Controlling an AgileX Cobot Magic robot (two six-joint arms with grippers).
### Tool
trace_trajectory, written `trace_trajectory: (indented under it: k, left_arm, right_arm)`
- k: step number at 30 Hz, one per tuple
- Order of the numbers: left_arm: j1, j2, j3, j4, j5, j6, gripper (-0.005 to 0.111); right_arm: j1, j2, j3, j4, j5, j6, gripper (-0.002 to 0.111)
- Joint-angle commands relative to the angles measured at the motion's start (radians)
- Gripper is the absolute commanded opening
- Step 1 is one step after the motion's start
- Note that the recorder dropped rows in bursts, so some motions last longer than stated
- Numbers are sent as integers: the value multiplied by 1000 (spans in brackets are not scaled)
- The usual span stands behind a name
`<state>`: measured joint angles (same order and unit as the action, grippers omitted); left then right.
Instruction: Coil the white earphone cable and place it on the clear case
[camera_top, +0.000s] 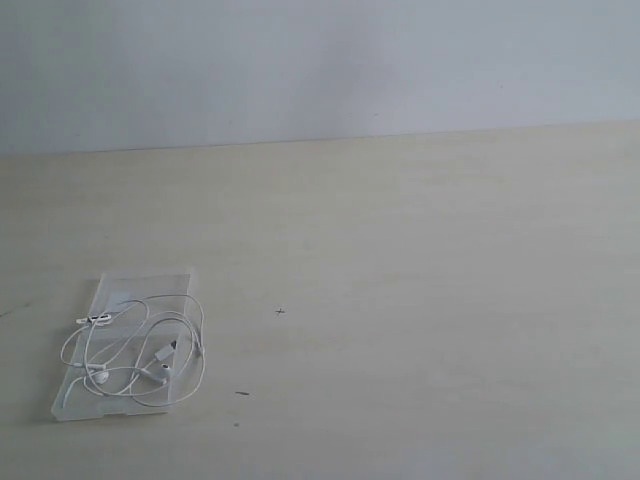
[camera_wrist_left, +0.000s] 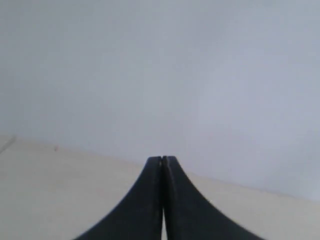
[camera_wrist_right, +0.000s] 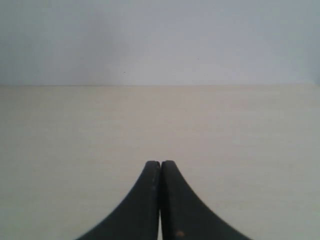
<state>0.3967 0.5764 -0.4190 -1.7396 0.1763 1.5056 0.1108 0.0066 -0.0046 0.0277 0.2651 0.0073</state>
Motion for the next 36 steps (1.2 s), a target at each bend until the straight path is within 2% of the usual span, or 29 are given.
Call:
trace_trajectory:
  k: [1,2,4,8,9,10,11,12,13,14,15,18,22,27,29,33,36]
  left_arm:
    - [0,-200,-14,-5,-12,56,0]
    - [0,-228,-21,-5,-21,56,0]
    - [0,-306,-58,-5,-63,-119,0]
    - [0,-340,-70,-5,-120,-899,0]
    - [0,-340,-64,139,-113,-1131,0]
    - [0,-340,-59,280,-105,-1212,0]
    - [0,-340,-44,614,-101,-1276,0]
    - [0,-340,-24,956,-70,-1278,0]
    - [0,-340,-5,1199,9,-1278,0]
    - [0,-340,19,1361,116,-1278,0]
    - [0,-340,45,1454,193,-1278,0]
    - [0,-340,152,1494,200,-1250,0]
    - [0,-340,295,1494,49,-1235,0]
    - [0,-340,416,1385,-115,-1241,0]
    - [0,-344,419,1390,-123,-1241,0]
    - [0,-428,419,1440,-56,-1236,0]
    - [-42,-547,419,1401,-36,-1244,0]
  right_arm:
    - [-6,-7,5,1,-4,-1,0]
    - [-6,-7,5,1,-4,-1,0]
    - [-6,-7,5,1,-4,1,0]
    - [-6,-7,5,1,-4,-2,0]
    - [-6,-7,5,1,-4,-2,0]
    - [-6,-7,5,1,-4,0,0]
    - [-6,-7,5,1,-4,0,0]
    - [-6,-7,5,1,-4,0,0]
    - [-6,-7,5,1,-4,0,0]
    - [-6,-7,5,1,-4,0,0]
    - [-6,-7,5,1,-4,0,0]
    - [-6,-7,5,1,-4,0,0]
    - [-6,-7,5,1,-4,0,0]
    - [-6,-7,5,1,-4,0,0]
    - [-6,-7,5,1,-4,-2,0]
    - [-6,-7,5,1,-4,-2,0]
    - [-6,-7,5,1,-4,3,0]
